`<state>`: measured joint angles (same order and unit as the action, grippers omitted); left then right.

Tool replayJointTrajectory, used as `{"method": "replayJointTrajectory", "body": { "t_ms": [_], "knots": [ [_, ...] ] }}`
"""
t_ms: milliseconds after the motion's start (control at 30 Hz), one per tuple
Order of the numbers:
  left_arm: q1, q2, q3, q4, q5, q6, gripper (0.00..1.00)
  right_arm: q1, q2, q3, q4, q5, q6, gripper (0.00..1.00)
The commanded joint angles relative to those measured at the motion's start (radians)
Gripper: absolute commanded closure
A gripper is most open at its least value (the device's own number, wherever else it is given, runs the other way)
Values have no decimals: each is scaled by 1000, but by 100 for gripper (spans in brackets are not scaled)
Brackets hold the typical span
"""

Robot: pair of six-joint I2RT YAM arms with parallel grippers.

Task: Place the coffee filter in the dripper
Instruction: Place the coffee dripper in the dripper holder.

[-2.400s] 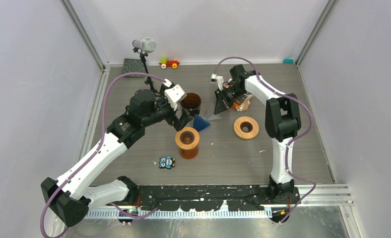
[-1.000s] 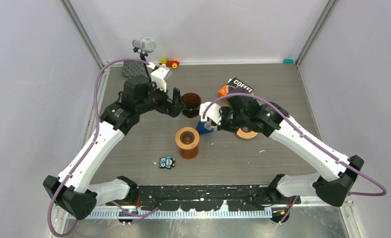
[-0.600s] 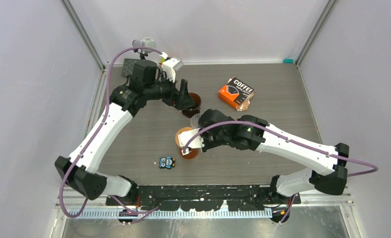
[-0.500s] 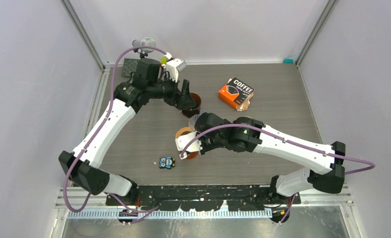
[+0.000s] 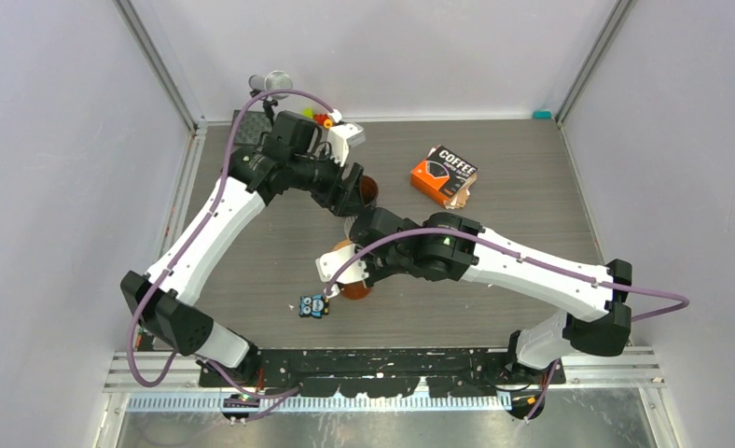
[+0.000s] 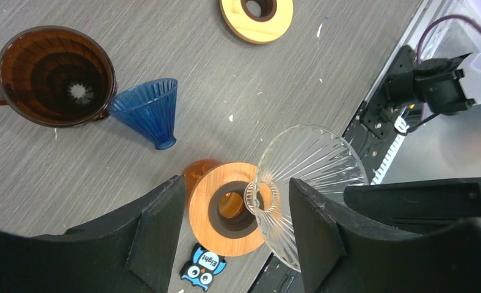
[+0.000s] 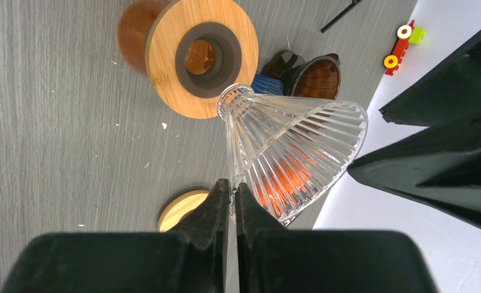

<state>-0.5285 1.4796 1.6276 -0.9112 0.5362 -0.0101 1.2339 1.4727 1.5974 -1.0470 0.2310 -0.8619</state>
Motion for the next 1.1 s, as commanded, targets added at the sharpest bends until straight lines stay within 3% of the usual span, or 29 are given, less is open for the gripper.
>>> {"method": "replayJointTrajectory", "body": {
  "t_ms": [0,300,833,1067],
  "knots": [
    [-8,13,39,-33,-20,56,37,9,5,63,-24,34,-17,100],
    [-15,43,23,-31,-22,68,51,21,43,76,-29,59,-23,100],
    [-24,40,-17,-15,-14,73,61,28,58,103,-28,74,-22,99],
    [-28,38,-18,-15,-12,74,75,32,66,104,-29,80,-22,99]
  ]
}}
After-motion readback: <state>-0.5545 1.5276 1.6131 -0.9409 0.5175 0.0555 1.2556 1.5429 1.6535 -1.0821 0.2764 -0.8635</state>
